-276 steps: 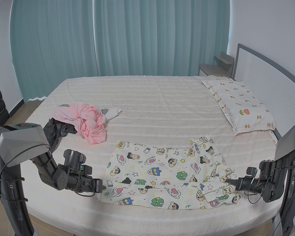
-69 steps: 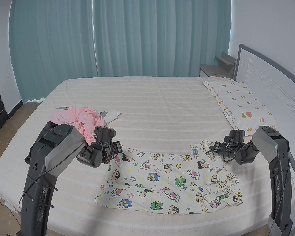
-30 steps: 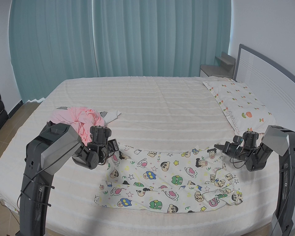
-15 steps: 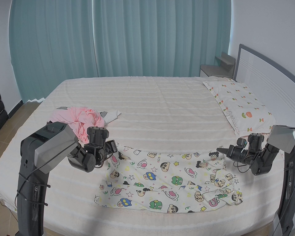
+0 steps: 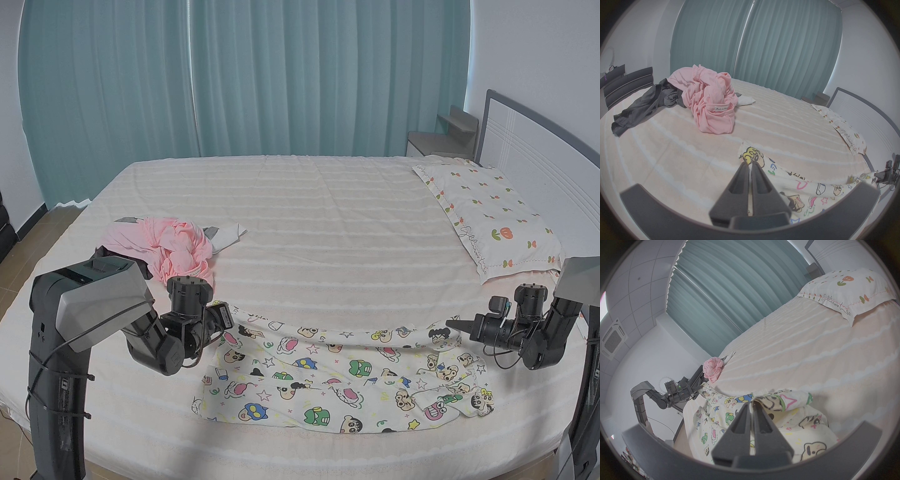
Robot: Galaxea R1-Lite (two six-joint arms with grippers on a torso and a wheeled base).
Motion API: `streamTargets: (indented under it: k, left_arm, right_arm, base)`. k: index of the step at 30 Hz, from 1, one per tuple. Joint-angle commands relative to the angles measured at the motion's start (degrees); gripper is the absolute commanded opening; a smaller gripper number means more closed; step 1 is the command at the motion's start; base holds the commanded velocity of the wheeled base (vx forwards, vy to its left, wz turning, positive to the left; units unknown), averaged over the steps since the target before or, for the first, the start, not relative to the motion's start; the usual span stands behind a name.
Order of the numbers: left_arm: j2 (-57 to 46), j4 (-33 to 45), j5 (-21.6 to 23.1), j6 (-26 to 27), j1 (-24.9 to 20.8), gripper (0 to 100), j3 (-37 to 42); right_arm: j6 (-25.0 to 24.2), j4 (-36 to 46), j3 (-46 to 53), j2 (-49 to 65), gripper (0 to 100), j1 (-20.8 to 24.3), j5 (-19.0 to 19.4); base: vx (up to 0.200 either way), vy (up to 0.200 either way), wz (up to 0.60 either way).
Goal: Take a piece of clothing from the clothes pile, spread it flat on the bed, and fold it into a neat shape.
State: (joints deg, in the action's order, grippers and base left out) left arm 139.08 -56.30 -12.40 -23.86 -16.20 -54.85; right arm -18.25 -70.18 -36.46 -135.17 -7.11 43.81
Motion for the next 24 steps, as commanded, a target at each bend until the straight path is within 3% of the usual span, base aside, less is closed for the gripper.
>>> streamTargets:
  k: [1,8,24]
  left_arm:
    - [-1.89,-4.08,1.06,0.04,-0.85,0,7.47]
    - [-2.41,-10.76,1.41,0.04,-2.26,0,14.77]
    - [-1.97,-18.76,2.82,0.04,-2.96,0,25.05]
  right_arm:
    - [0.76,-0.57,2.71,0.52,0,-1.24,0.31]
    - [4.71,-0.57,5.79,-0.27,0,-1.51,0.31]
    - [7.00,-0.31,10.36,0.35,0,-2.21,0.22]
  base:
    - [0.000,0.000,0.00]
    - [0.000,0.000,0.00]
    - [0.000,0.000,0.00]
